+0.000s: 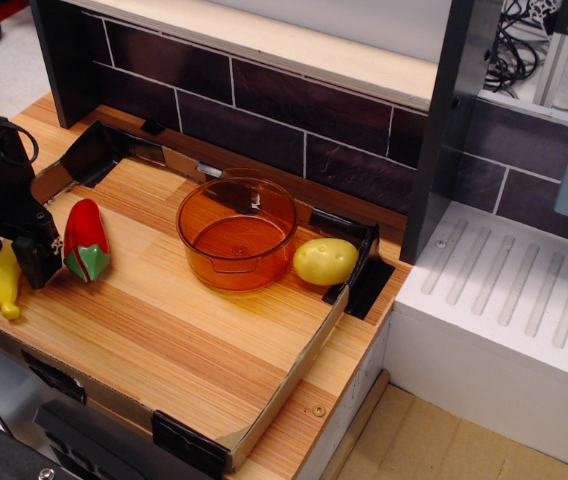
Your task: Put banana in pot
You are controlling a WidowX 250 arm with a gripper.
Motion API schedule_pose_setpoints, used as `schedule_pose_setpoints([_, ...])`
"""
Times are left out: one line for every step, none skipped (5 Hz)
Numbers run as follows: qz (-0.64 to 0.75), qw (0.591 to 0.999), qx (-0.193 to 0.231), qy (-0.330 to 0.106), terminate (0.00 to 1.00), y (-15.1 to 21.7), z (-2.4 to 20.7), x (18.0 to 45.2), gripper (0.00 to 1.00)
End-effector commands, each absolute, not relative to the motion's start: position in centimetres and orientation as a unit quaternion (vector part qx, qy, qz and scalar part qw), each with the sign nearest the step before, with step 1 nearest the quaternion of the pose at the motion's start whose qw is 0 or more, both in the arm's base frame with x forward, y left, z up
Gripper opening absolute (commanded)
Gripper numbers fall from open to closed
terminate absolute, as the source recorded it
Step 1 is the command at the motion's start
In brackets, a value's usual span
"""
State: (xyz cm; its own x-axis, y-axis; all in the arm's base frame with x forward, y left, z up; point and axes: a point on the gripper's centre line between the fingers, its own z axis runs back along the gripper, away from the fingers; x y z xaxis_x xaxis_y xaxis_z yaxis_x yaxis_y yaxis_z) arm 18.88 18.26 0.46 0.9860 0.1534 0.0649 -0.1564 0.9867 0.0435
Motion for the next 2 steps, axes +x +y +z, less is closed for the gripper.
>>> schedule_pose_setpoints([0.086, 0.994, 0.045, -0.047, 0.00, 18.8, 1.1, 19.1, 0.00])
schedule_pose_setpoints([0.118, 0.990, 0.063, -0.050, 0.00, 18.8, 2.1, 19.0, 0.00])
